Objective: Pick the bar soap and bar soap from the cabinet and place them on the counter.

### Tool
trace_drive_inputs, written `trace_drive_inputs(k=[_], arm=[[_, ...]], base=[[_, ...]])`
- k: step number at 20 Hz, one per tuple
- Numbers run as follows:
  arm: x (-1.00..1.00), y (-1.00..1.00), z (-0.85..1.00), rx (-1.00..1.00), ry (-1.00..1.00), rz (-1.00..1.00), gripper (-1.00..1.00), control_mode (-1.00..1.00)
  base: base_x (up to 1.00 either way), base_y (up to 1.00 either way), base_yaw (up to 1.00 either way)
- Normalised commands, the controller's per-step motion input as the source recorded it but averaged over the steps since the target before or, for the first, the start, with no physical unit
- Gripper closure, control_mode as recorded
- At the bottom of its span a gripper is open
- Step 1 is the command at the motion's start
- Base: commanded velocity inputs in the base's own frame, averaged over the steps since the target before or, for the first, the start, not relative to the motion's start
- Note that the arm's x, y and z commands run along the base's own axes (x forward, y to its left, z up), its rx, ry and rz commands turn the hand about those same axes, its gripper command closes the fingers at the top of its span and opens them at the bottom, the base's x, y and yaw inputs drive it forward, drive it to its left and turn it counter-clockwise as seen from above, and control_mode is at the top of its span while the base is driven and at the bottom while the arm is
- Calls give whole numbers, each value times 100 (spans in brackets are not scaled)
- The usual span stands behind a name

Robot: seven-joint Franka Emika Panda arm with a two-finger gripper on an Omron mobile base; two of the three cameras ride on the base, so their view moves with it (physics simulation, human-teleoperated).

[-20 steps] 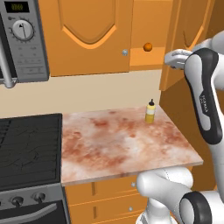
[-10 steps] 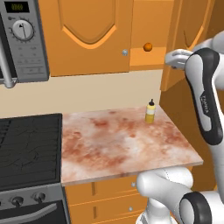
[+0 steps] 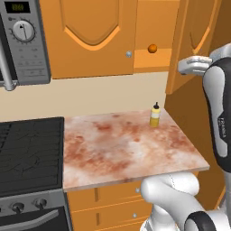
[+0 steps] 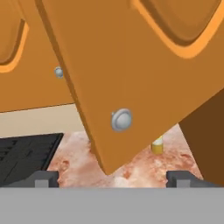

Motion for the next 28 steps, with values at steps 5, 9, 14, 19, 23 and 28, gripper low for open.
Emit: trace_drive_inputs(k=[5,9,14,19,23,28], arm=[[-22,74,5,-24,9,-3,-100,-100],[0,74,0,-33,28,0,-100,-100],[6,53,0,-34,37,-1,-100,-100],[16,35,1,-33,37,-4,-100,-100],[36,7,0,-33,30,-4,-100,-100],[48,-1,-15,-33,9,0,-100,-100]], base=[[0,0,0],[0,0,0],[0,0,0],[0,0,0],[0,0,0],[0,0,0]])
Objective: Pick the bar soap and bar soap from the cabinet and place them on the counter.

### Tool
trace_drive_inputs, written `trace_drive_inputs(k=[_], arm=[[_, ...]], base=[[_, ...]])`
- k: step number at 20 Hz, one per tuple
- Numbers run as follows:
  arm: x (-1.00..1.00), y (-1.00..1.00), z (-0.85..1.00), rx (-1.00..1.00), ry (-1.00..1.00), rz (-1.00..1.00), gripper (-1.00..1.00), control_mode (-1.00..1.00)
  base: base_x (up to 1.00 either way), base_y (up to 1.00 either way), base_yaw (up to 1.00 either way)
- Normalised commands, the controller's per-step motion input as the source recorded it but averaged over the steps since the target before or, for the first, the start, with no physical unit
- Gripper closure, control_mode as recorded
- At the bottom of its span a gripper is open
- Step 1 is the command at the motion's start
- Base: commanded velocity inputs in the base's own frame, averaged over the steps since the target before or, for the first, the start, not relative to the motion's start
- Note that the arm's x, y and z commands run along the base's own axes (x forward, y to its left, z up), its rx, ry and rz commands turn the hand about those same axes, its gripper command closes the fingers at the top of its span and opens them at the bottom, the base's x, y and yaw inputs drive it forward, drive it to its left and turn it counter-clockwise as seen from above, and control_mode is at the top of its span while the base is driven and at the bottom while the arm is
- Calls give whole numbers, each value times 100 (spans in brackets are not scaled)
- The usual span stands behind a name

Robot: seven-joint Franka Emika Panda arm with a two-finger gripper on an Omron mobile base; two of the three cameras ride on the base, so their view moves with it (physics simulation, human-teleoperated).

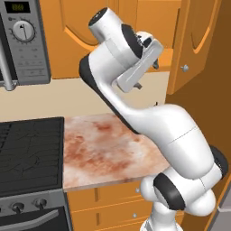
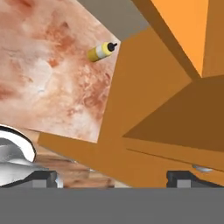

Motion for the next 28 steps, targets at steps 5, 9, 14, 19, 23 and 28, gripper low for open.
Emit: trace_drive_inputs(k=[5,9,14,19,23,28], arm=[[40,-24,-35,-24,-8,2,-100,-100],[15,-56,-7,-14,-1,7,-100,-100],[0,-47,0,-14,6,3,-100,-100],[0,-35,0,-16,15,0,-100,-100],[-8,-42,0,-11,8,0,-100,-100],[-32,-48,-1,-7,1,-1,-100,-100]], base=[[0,0,0],[0,0,0],[0,0,0],[0,0,0],[0,0,0],[0,0,0]])
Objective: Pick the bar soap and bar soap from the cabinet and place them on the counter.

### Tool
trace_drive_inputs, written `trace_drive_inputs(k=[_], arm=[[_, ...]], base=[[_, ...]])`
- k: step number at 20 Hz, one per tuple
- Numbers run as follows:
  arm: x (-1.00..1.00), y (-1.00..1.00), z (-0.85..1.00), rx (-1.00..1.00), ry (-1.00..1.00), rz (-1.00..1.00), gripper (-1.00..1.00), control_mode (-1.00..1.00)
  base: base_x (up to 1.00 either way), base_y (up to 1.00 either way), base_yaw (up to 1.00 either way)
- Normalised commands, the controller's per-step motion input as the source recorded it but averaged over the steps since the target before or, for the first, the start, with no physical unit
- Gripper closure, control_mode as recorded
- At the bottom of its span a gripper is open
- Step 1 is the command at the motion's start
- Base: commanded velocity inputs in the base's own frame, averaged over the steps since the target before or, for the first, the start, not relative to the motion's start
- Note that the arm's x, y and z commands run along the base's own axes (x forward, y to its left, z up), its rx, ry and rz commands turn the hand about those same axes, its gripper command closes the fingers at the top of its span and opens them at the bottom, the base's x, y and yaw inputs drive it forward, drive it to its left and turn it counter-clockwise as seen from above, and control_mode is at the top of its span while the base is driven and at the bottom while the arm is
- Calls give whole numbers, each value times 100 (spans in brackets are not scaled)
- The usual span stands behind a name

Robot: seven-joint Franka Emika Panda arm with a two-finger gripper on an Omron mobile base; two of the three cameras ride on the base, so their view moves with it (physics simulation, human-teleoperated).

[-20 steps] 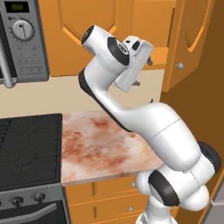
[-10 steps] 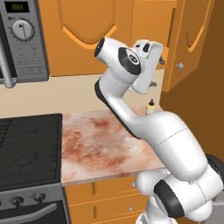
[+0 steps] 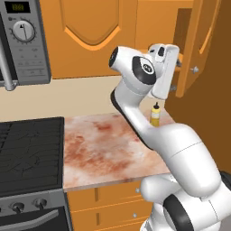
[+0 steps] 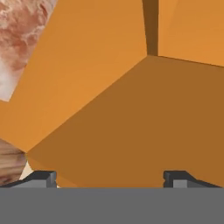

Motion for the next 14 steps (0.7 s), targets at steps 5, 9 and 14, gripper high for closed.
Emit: trace_drive_inputs(k=[5,9,14], arm=[[-44,-54,-2,-1,0,-5,-100,-100],[-38,-62,-7,0,0,-11,-100,-100],[-25,-64,-11,0,0,-11,-100,-100]], base=[[0,0,0],[0,0,0],[0,0,0]])
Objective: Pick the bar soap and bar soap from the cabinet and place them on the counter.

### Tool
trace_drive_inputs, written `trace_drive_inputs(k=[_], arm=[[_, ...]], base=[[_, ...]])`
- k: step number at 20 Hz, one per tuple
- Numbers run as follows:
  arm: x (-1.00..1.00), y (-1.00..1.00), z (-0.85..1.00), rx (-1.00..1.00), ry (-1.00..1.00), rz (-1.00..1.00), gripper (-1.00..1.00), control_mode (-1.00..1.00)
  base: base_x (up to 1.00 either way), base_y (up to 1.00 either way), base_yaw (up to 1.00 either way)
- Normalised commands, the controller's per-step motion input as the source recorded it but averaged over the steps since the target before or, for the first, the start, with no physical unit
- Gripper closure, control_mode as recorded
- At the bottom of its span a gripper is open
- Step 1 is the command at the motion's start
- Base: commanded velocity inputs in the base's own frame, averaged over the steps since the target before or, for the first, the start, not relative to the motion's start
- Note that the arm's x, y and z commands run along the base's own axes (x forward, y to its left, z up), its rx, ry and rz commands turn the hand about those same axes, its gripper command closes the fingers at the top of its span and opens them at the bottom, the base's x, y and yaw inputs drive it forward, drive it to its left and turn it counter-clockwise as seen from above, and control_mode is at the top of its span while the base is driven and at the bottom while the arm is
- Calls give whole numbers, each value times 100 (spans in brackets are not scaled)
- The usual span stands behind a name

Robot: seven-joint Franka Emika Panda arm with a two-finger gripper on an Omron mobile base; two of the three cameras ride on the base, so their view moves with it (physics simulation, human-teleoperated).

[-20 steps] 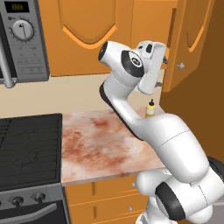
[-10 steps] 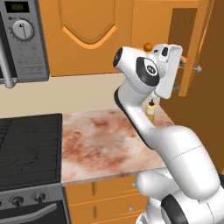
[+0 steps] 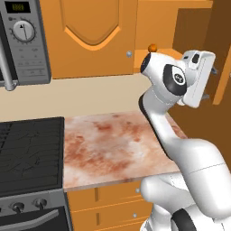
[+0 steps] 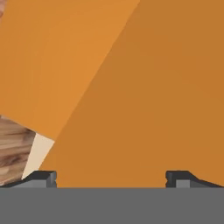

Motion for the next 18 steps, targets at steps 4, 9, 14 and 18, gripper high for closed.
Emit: trace_drive_inputs(k=[4,9,14,18], arm=[[-12,-59,-4,-1,-4,-6,-100,-100],[0,-58,0,0,-6,-4,-100,-100],[5,-33,-1,0,-1,-1,-100,-100],[-4,-6,-1,0,0,2,-100,-100]], base=[[0,0,0],[0,0,0],[0,0,0],[0,0,0]])
